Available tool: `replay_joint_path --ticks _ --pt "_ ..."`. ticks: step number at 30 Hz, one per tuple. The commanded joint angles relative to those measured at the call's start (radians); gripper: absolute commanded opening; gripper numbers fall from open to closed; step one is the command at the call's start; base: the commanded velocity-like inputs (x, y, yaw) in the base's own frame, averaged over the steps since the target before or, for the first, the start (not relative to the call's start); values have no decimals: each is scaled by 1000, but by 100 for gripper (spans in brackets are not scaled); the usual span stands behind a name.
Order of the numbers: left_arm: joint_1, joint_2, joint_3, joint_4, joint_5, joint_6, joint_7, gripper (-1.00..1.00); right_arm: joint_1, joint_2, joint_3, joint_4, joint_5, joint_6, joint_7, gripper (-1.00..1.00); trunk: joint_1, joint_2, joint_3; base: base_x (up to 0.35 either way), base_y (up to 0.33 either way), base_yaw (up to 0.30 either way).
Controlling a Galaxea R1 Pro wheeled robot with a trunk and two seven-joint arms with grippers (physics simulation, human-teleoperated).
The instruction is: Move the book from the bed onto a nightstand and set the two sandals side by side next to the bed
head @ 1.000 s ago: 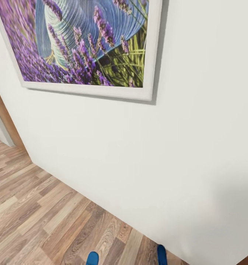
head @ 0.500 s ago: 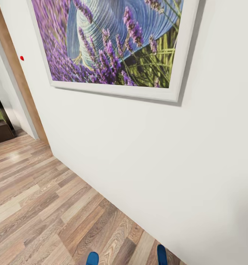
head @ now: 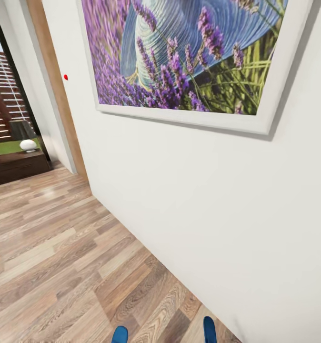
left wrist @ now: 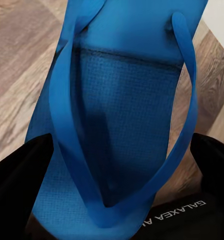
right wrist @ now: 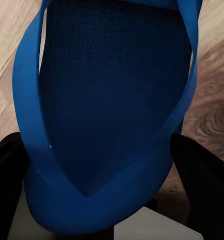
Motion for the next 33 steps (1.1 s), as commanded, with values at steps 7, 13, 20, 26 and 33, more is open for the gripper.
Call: replay_joint_path --ticks 7,13,20,26,33 --pt "-1 0 6 1 0 -1 -5 -100 -1 0 -9 1 9 2 3 -100 0 0 -1 0 0 293" --pt "-1 0 6 1 0 -1 -5 -100 -2 0 -9 1 9 2 3 -100 0 0 -1 0 0 293" --pt "-1 0 6 1 0 -1 -5 -100 -1 0 -9 1 9 2 3 -100 0 0 -1 0 0 293" --pt "-1 0 6 1 0 -1 -5 -100 -1 0 -9 1 9 2 3 -100 0 0 -1 0 0 293" --pt "-1 -1 5 1 0 -1 -5 -100 -1 0 -9 1 9 2 2 -100 0 0 -1 0 0 293"
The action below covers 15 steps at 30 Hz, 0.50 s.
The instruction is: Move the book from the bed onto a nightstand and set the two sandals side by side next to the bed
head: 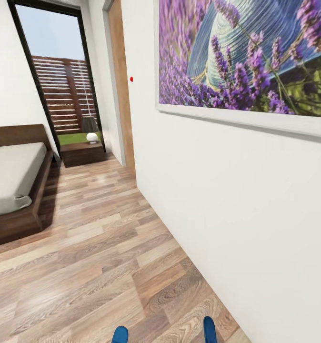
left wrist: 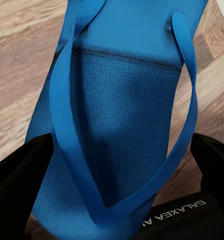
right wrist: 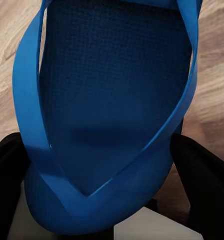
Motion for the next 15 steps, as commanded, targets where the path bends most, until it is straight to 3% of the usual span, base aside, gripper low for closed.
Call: replay_joint_path --ticks 1,15 --pt "-1 0 7 1 0 -1 -5 -100 -1 -1 -9 1 9 2 3 -100 0 0 -1 0 0 292" --pt "-1 -1 7 1 0 -1 -5 -100 -1 0 -9 1 9 2 3 -100 0 0 -1 0 0 293"
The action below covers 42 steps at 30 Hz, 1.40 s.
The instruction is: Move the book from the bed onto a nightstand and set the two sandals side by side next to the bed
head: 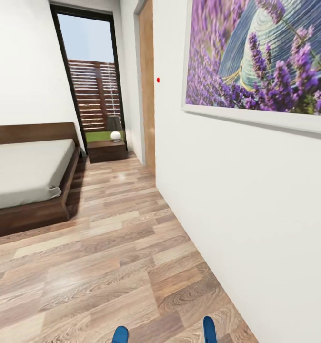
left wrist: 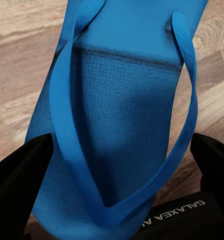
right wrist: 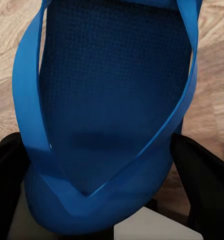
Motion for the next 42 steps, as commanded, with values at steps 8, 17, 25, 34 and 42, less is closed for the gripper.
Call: replay_joint_path --ticks 8,17,25,34,42 --pt "-1 -2 7 2 -1 -1 -5 -100 -1 -2 -9 1 9 2 2 -100 0 0 -1 0 0 292" --pt "-1 -3 7 3 -1 -1 -5 -100 -1 -1 -9 1 9 2 3 -100 0 0 -1 0 0 293" --pt "-1 -3 7 3 -1 -1 -5 -100 -1 -1 -9 1 9 2 3 -100 0 0 -1 0 0 293" --pt "-1 -4 7 5 -1 -2 -5 -100 -1 -4 -9 1 4 0 0 -100 0 0 -1 0 0 212" --pt "-1 -5 7 6 -2 -2 -5 -100 -1 -2 -9 1 4 0 0 -100 0 0 -1 0 0 11"
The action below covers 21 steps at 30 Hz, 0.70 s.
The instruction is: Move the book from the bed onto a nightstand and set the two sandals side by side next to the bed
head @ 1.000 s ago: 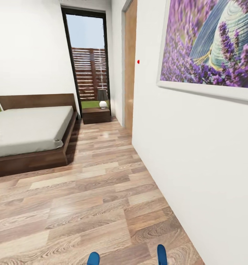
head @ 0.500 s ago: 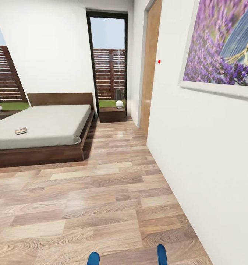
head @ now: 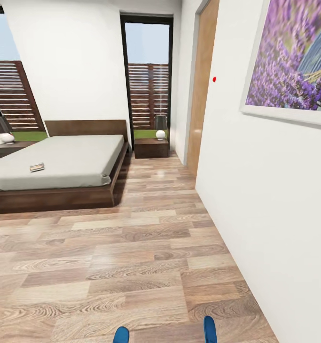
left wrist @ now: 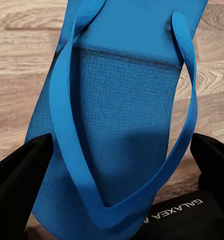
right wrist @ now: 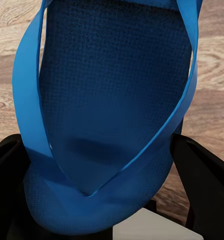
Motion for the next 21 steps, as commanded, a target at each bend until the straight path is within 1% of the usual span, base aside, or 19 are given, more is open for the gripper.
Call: replay_joint_path --ticks 1,7,14,21 --pt "-1 0 7 2 0 0 -5 -100 -1 -1 -9 1 10 2 2 -100 0 0 -1 0 0 0" --pt "-1 0 7 4 3 1 -4 -100 -1 -1 -9 1 10 2 2 -100 0 0 -6 0 0 0" --pt "-1 -16 6 3 3 2 -2 -100 -1 0 -9 1 10 2 3 -100 0 0 -17 0 0 0" --pt "-1 -20 6 3 3 2 -3 -100 -1 0 -9 1 10 2 3 -100 0 0 -28 0 0 0"
